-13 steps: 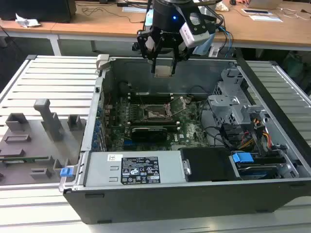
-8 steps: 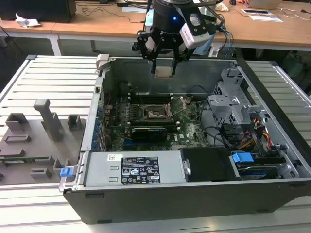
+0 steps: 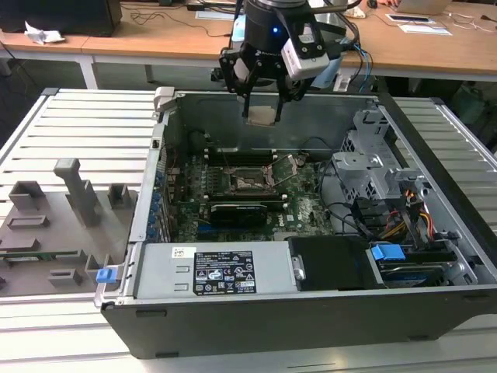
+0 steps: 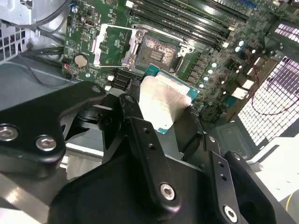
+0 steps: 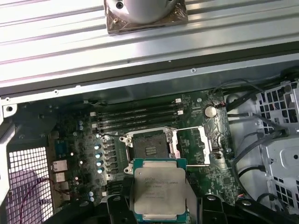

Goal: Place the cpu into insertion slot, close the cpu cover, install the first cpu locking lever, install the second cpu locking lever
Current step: 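Place the cpu into insertion slot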

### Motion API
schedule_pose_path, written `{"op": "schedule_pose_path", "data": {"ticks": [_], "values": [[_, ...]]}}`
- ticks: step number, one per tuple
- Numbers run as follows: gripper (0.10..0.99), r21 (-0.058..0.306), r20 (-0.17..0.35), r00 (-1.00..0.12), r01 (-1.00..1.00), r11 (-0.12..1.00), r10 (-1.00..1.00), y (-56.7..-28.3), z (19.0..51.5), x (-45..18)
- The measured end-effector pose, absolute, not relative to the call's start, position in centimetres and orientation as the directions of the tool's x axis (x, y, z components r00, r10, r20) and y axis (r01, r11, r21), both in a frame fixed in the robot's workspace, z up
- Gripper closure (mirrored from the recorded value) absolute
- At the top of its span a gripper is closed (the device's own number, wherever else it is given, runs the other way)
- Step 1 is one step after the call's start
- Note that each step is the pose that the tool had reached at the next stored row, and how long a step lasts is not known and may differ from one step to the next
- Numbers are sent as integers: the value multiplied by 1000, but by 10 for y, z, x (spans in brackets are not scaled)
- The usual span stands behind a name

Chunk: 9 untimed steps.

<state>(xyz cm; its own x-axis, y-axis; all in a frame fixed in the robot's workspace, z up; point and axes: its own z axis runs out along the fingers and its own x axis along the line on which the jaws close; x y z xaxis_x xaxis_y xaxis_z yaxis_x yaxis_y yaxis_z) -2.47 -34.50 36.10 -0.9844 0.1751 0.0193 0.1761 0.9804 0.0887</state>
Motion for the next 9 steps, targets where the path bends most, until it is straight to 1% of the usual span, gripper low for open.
{"op": "schedule_pose_path", "data": {"ticks": [3,9], "values": [[553,89,19,-974,227,970,226,-345,361,-25],[553,89,19,-967,254,963,253,-345,361,-25]]}}
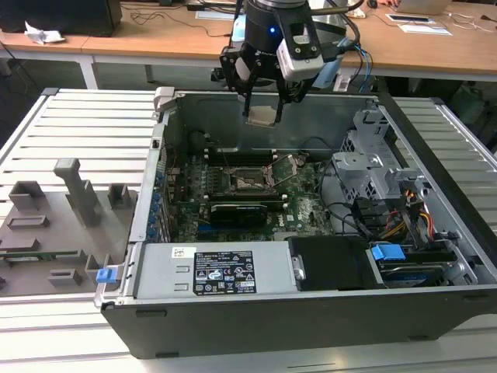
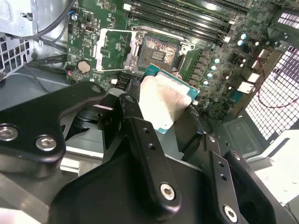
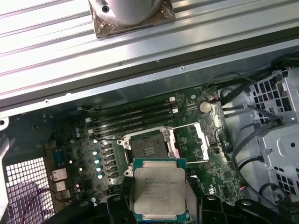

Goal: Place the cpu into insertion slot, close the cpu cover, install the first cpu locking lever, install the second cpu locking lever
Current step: 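Place the cpu into insertion slot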

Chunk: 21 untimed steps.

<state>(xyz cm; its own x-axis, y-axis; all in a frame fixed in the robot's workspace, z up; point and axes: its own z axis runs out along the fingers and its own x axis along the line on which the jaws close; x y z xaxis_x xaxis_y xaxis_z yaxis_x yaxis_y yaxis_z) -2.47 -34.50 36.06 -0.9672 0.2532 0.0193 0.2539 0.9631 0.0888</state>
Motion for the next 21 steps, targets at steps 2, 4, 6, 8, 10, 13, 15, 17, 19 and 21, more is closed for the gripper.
{"op": "schedule_pose_path", "data": {"ticks": [2,4,6,8,10,13,15,17,19,21], "values": [[553,89,19,-965,262,961,261,-345,361,-25],[553,89,19,-963,269,959,268,-345,361,-25],[553,89,19,-961,277,957,277,-345,361,-25],[553,89,19,-958,286,954,286,-345,361,-25],[553,89,19,-956,293,952,293,-345,361,-25],[553,89,19,-954,301,949,301,-345,361,-25],[553,89,19,-952,305,948,305,-345,361,-25],[553,89,19,-951,310,946,310,-345,361,-25],[553,89,19,-948,318,944,318,-345,361,-25],[553,89,19,-945,327,941,327,-345,361,-25]]}}
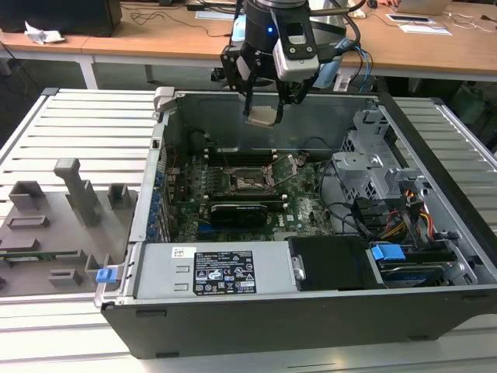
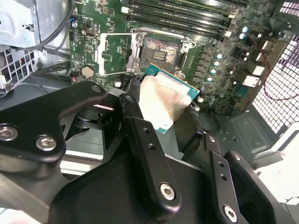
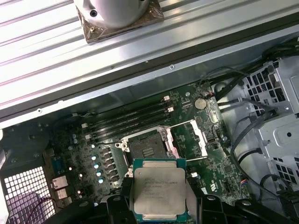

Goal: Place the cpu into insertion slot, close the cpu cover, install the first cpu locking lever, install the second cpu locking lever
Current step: 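Place the cpu into insertion slot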

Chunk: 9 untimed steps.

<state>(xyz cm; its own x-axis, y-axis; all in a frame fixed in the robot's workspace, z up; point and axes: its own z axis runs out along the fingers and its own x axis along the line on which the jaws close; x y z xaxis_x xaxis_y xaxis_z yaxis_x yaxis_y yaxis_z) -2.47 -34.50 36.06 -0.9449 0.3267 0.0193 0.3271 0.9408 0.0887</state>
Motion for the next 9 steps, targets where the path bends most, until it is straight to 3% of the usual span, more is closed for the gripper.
{"op": "schedule_pose_path", "data": {"ticks": [9], "values": [[553,89,19,-939,345,935,344,-345,361,-25]]}}
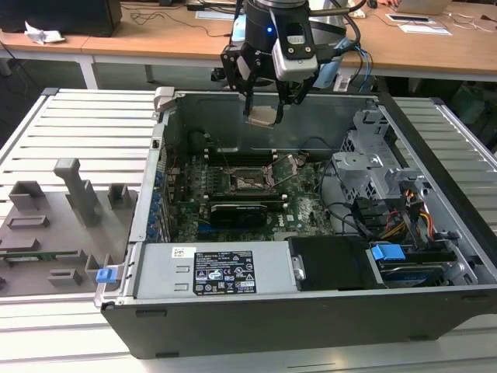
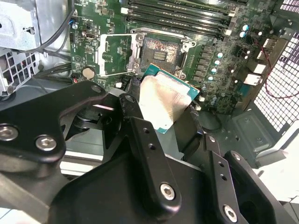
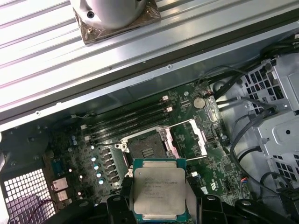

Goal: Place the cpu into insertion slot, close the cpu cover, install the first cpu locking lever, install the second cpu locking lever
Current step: 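Place the cpu into insertion slot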

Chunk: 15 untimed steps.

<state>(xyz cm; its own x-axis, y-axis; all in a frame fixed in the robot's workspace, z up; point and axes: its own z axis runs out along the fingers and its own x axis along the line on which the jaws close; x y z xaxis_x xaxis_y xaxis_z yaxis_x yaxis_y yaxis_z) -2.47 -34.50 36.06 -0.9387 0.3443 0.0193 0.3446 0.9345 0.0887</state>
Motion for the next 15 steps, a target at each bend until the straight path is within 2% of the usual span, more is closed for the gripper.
{"op": "schedule_pose_path", "data": {"ticks": [15], "values": [[553,89,19,-930,368,926,368,-345,361,-25]]}}
